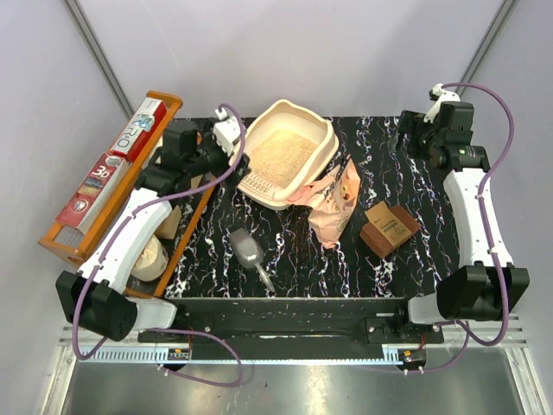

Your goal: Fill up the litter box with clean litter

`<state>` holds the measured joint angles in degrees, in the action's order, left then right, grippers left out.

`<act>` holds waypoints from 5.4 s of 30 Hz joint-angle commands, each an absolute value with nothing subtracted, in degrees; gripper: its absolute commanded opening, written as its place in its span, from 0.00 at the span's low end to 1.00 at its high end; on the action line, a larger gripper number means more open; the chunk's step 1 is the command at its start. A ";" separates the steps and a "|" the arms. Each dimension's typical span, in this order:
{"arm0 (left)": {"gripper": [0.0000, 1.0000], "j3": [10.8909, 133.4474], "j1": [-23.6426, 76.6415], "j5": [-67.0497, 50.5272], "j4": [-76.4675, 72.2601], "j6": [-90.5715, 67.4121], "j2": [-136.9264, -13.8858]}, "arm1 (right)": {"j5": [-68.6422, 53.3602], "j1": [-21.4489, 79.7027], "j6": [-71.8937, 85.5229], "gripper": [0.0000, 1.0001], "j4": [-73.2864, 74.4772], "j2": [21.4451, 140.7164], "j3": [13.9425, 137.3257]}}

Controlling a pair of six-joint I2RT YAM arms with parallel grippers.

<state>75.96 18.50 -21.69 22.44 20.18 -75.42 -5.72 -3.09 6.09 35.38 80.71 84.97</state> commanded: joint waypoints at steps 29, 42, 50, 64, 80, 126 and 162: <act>0.78 93.60 45.88 -23.22 12.66 0.18 -102.02 | -1.49 -2.90 -7.91 0.98 39.81 67.60 75.85; 0.61 93.87 48.95 -10.82 11.78 2.19 -107.05 | -5.18 -2.99 -6.77 0.98 39.73 64.51 72.42; 0.50 91.76 49.04 -4.75 13.53 3.60 -107.23 | -7.12 -2.99 -6.33 0.98 39.64 65.57 72.77; 0.01 87.72 48.96 -12.74 24.43 11.77 -104.77 | -10.37 -2.99 -6.50 0.98 39.73 68.38 74.44; 0.00 89.73 37.18 -27.24 50.69 45.14 -97.38 | -15.91 -2.90 -7.65 0.98 39.99 72.07 77.60; 0.00 80.69 29.71 -25.23 33.31 60.19 -86.31 | -42.36 10.02 -36.56 0.99 46.84 81.03 83.85; 0.81 67.59 24.70 -25.48 29.88 17.75 -65.74 | -42.89 25.49 -69.00 0.69 64.95 108.37 108.98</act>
